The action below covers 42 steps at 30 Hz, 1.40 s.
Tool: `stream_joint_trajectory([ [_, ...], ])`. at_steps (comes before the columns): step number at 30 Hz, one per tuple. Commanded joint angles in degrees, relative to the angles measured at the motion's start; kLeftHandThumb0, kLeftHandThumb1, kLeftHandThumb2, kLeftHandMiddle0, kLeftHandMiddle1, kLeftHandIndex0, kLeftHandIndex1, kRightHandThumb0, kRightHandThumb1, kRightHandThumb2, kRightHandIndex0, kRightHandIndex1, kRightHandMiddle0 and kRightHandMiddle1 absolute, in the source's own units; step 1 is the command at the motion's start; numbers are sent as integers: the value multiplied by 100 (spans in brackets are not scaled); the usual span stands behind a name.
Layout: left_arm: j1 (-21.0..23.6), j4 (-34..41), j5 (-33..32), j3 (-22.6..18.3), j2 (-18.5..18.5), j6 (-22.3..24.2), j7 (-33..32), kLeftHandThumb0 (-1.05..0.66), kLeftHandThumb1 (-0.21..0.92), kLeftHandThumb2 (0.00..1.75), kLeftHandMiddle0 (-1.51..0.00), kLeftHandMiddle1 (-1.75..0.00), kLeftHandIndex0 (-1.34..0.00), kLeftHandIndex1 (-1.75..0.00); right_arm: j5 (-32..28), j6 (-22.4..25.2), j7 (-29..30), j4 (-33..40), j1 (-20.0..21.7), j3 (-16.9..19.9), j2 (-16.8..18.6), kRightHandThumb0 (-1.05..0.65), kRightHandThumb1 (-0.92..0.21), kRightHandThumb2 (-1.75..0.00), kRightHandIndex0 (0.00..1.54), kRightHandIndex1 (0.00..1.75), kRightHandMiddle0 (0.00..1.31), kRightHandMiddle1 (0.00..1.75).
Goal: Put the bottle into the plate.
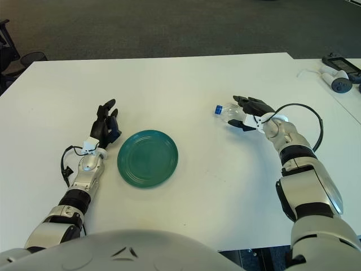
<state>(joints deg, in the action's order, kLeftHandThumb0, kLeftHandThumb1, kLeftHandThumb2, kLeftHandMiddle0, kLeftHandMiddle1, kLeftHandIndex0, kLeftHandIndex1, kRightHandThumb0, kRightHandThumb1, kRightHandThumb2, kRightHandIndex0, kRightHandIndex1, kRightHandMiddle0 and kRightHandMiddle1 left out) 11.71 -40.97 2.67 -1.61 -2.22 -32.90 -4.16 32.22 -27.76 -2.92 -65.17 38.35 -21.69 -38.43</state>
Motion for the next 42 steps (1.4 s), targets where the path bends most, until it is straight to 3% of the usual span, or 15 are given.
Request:
stream_joint_trajectory([
  [1,-559,-406,-6,-39,38,113,-21,-86,92,94,-38,-2,0,-75,-8,-106,-365,-35,-520,-173,342,-105,-92,-66,2,0,0,0],
  [8,-542,-464,-41,-66,30,49,69,-86,92,92,-38,-2,0,-78,-152,-273,-542,540,-853,-215,454,-105,-92,-64,2,1,0,0],
  [22,-524,-438,53,-31,27,121,-11,-88,92,94,-39,-2,0,-79,-192,-648,-677,608,-974,-242,462,-105,-92,-65,2,0,1,1],
  [42,-494,-443,11,-55,35,140,55,-87,92,92,-38,-1,0,-78,-370,-624,-674,1310,-1425,-195,294,-105,-92,-64,1,0,0,1],
])
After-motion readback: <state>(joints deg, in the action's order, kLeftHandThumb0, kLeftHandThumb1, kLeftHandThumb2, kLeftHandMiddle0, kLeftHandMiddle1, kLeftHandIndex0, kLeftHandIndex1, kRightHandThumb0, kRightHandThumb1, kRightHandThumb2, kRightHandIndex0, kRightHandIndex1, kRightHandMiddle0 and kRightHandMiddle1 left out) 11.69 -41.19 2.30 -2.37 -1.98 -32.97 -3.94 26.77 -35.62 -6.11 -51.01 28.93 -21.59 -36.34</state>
